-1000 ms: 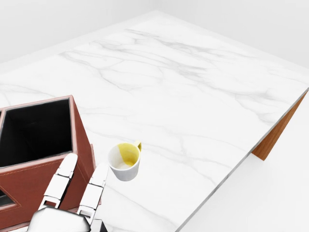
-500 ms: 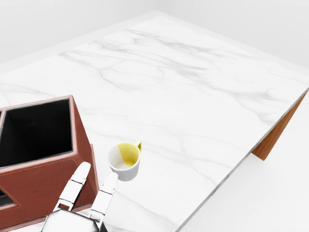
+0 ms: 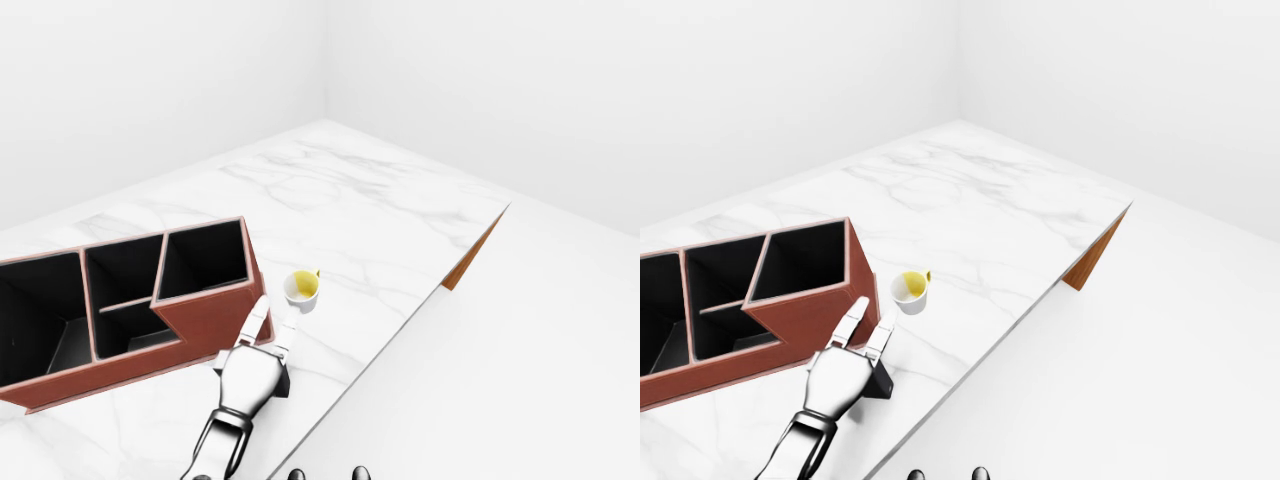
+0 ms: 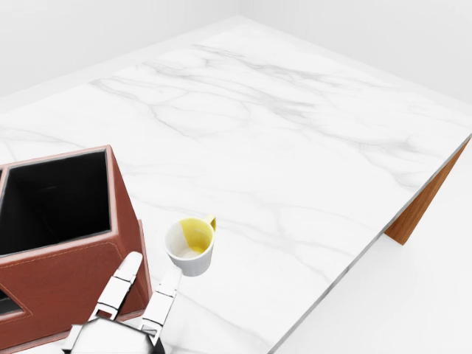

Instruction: Pick up the book and place it in the right compartment of the caddy.

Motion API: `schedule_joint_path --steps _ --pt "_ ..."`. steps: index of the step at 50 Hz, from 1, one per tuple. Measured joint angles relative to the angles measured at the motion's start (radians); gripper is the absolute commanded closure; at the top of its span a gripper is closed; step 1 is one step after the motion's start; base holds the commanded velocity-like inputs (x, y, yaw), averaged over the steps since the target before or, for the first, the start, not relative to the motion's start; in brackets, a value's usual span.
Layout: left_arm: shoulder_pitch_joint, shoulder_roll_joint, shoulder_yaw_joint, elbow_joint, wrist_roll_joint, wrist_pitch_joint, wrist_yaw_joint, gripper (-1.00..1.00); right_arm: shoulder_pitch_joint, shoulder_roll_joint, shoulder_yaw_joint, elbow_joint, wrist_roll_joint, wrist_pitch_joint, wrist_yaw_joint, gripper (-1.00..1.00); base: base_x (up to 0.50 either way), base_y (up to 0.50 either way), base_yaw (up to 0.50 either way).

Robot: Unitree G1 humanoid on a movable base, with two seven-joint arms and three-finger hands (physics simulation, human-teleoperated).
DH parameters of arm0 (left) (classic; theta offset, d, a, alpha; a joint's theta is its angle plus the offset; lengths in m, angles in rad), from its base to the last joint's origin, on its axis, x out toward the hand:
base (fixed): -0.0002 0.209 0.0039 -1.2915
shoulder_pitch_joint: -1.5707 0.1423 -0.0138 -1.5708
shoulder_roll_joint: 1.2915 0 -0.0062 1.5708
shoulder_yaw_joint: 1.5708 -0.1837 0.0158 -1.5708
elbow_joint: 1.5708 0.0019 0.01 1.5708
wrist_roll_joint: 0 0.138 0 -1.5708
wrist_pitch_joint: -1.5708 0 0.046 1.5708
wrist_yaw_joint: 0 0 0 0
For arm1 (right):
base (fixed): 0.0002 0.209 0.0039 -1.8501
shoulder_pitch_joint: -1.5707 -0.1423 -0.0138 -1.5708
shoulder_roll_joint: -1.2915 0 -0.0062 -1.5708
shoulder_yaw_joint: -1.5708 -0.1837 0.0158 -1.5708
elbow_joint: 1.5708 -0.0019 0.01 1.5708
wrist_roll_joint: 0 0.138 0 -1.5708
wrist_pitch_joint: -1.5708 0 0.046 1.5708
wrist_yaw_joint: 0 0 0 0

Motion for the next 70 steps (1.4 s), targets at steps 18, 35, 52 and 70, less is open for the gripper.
schedule_joint_path --steps 18,35,52,70 --pt "-0.068 -0.005 0.000 0.064 -0.015 0.000 0.041 0.29 0.000 0.000 0.000 -0.003 -0.001 0.000 0.000 -1.00 0.00 0.00 0.00" --pt "-0.089 -0.007 -0.004 0.074 -0.046 0.000 0.017 1.00 0.000 0.001 0.000 -0.003 -0.002 0.000 0.000 -1.00 0.00 0.00 0.00" --pt "-0.090 -0.003 -0.007 0.069 -0.055 0.000 0.004 1.00 -0.001 0.002 0.002 -0.002 -0.005 0.000 -0.001 -1.00 0.00 0.00 0.00" --pt "-0.107 -0.003 -0.007 0.078 -0.052 0.000 -0.010 1.00 -0.001 0.000 0.002 0.002 -0.005 0.000 -0.002 -1.00 0.00 0.00 0.00"
